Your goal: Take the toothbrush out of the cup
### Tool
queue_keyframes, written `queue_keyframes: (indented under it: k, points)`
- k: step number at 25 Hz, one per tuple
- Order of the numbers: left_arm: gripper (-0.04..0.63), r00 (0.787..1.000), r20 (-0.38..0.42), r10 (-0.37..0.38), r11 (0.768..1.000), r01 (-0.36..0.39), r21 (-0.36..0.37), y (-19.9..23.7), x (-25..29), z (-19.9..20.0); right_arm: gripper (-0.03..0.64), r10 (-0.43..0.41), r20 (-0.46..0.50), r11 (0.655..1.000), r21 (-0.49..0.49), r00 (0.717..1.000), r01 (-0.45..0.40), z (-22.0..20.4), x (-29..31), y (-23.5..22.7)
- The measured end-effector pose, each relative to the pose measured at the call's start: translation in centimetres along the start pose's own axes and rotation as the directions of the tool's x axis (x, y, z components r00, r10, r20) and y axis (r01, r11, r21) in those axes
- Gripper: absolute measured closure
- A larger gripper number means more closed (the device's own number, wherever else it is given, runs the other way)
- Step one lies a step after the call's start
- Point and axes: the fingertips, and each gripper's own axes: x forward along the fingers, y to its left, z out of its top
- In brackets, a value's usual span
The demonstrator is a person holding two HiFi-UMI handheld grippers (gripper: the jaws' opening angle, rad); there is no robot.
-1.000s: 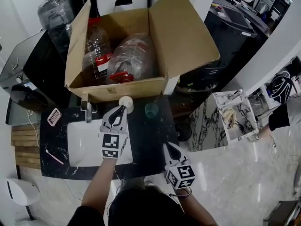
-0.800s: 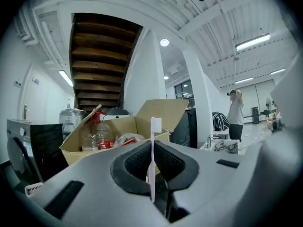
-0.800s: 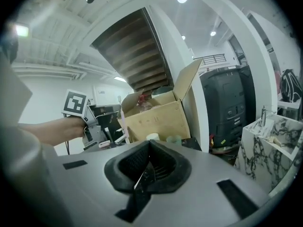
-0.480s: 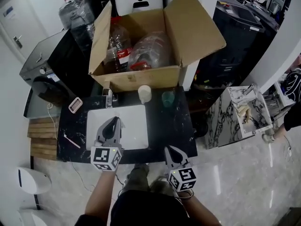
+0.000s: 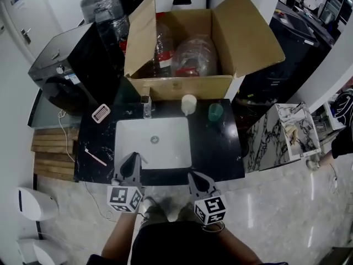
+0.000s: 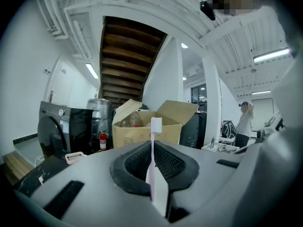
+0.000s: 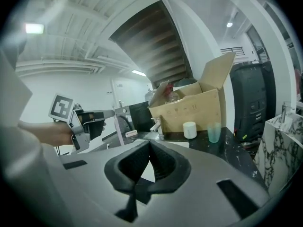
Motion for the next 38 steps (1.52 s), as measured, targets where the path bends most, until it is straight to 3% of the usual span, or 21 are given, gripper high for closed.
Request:
queue_keyframes:
  k: [5,11,20,26,34,38]
  points:
    - [0.555,0.999,-0.035,-0.017,1.000,0.016,-0.011,5.3,-3.1,-2.2,0.603,-0.001,-0.011,1.000,-0.008,1.000,0.001,0.7,4.5,4.8]
    - [0.555,1.000,-0.014,0.003,0.997,-0.004,-0.074,10.9,-6.1,-2.9,0.603,-0.009,-0.044,0.998,-0.066,0.999,0.006,1.7,9.1,8.3]
    - [0.555,0.997,-0.031,0.074,0.977,-0.078,-0.198,22.6,-11.1,-5.7,0.603,0.050,-0.090,0.992,-0.108,0.995,-0.059,0.7,16.7,18.8]
    - [0.555,0.987,-0.059,0.148,0.893,-0.159,-0.422,29.9,-13.6,-9.1,0.603,0.143,-0.148,0.979,-0.122,0.979,-0.161,-1.0,20.9,25.9]
    - [0.555,0.965,-0.138,0.223,0.819,-0.262,-0.511,35.5,-13.9,-14.4,0.603,0.198,-0.160,0.963,-0.154,0.967,-0.222,-1.1,26.0,28.9]
    - [0.555,0.955,-0.183,0.232,0.763,-0.296,-0.575,37.1,-12.8,-17.1,0.603,0.246,-0.181,0.954,-0.130,0.952,-0.271,-1.6,28.2,29.7]
